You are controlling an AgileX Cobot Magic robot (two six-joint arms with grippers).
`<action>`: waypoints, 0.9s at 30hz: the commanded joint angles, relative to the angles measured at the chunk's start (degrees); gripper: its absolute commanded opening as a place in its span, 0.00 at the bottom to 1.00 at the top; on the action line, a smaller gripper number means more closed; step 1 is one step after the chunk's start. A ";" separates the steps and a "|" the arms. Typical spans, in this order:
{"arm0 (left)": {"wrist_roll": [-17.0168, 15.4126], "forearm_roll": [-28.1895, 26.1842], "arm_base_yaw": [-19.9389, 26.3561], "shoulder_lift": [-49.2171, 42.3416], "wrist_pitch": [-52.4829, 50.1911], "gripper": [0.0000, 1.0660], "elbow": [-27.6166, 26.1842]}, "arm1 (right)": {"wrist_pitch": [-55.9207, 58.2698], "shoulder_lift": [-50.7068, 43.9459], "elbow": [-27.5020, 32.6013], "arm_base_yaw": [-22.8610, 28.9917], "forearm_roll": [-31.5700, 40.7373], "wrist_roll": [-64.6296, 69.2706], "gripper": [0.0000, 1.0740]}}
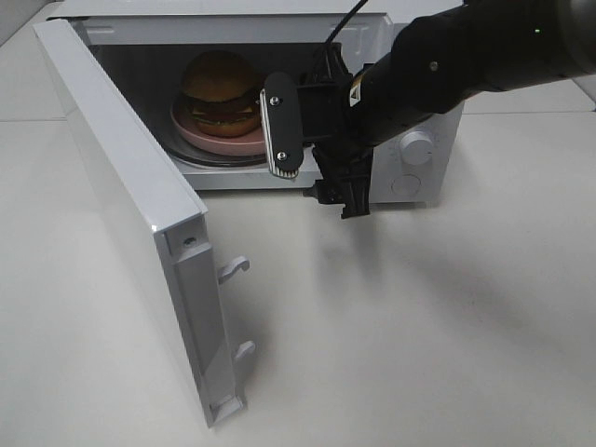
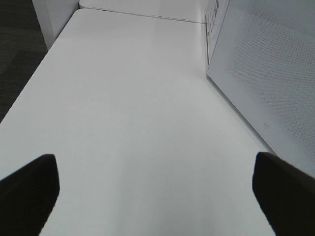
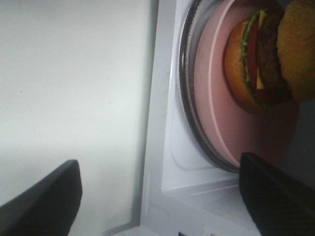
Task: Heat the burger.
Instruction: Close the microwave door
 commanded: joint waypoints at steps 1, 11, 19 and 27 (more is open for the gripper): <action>-0.06 -0.17 0.23 -0.63 -0.74 0.94 0.11 | -0.17 -4.53 4.70 0.29 -0.23 6.13 0.79; -0.06 -0.17 0.23 -0.63 -0.74 0.94 0.11 | 4.18 -15.13 10.03 0.29 -0.23 28.53 0.76; -0.06 -0.17 0.23 -0.63 -0.74 0.94 0.11 | 11.46 -22.86 10.14 0.29 -0.23 55.58 0.72; -0.06 -0.17 0.23 -0.63 -0.74 0.94 0.11 | 23.03 -28.42 10.14 0.29 -1.15 67.90 0.71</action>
